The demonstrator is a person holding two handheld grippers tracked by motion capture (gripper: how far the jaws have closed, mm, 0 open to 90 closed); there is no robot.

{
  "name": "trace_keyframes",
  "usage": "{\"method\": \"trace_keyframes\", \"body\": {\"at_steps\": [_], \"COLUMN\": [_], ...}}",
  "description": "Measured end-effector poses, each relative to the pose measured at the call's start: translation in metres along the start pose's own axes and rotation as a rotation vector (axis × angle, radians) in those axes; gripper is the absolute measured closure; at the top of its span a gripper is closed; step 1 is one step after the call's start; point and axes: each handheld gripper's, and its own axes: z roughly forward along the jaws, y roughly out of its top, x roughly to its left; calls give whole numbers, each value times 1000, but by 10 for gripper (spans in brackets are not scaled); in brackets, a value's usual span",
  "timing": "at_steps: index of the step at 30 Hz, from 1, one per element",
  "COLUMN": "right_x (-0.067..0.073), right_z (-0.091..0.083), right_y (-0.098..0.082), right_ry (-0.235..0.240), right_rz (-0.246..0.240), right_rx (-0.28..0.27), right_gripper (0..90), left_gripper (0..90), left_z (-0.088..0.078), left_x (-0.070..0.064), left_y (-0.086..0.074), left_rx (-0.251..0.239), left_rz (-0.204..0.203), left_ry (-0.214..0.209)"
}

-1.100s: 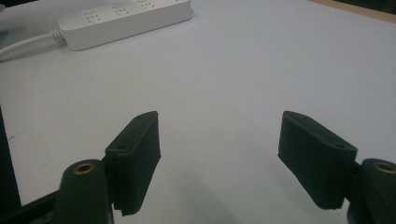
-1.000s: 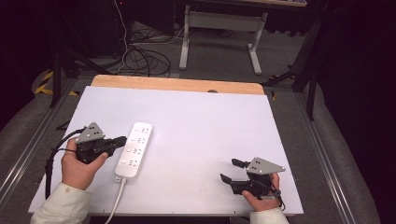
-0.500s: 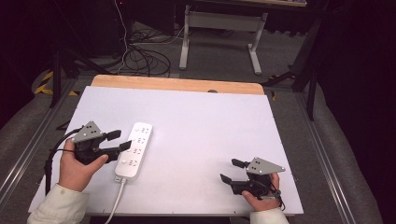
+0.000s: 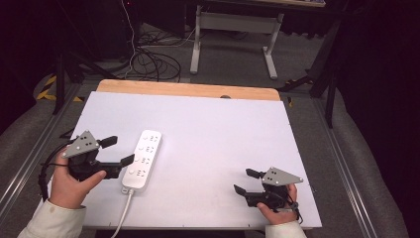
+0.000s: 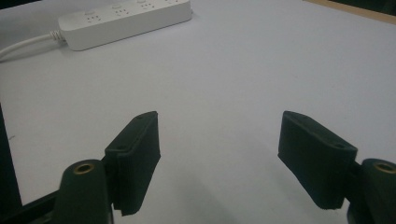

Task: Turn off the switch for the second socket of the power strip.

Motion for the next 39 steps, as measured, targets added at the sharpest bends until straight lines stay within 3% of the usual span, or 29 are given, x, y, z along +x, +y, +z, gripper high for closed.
{"method": "trace_keyframes", "body": {"at_steps": [4,15,18,31,39], "right_x": [0,0,0,0,0], "right_z": [0,-1,0,0,-1], "right_y": [0,0,0,0,0], "right_ry": [2,3,4,5,2], "right_rz": [-2,1,3,5,4], "right_rx": [-2,-3,-4,-4,-4], "right_gripper": [298,298,297,297,296], "left_gripper": [148,122,115,102,88], "left_z": [-7,-28,-31,-38,-41], "left_x": [0,4,4,14,17], "left_y": [-4,-24,-33,-69,-89], "left_rx": [-10,-67,-52,-26,10], "left_rz": [28,26,40,14,36], "left_ry": [-1,23,36,61,62]}}
